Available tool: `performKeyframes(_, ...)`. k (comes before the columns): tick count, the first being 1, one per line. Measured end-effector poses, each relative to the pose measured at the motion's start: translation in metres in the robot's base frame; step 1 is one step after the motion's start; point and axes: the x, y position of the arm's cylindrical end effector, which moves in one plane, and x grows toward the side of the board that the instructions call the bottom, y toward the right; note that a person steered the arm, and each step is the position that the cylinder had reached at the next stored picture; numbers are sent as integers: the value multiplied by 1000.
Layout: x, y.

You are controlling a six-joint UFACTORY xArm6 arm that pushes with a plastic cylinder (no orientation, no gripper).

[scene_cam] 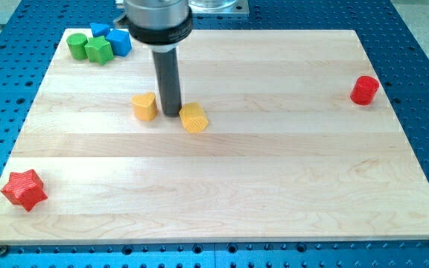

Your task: Move the yellow heart vertically above the red star

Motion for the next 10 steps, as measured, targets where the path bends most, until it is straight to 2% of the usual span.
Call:
performKeyframes(1,-7,-14)
performKeyframes(2,17,-131)
performKeyframes(3,8,-134)
performKeyframes(4,-5,-192)
performKeyframes(5,41,-200)
performKeyframes(6,32,-189)
performKeyframes(7,24,-152)
performKeyframes(8,71,-145)
performKeyframes(9,90,-117)
performKeyframes(10,59,-122)
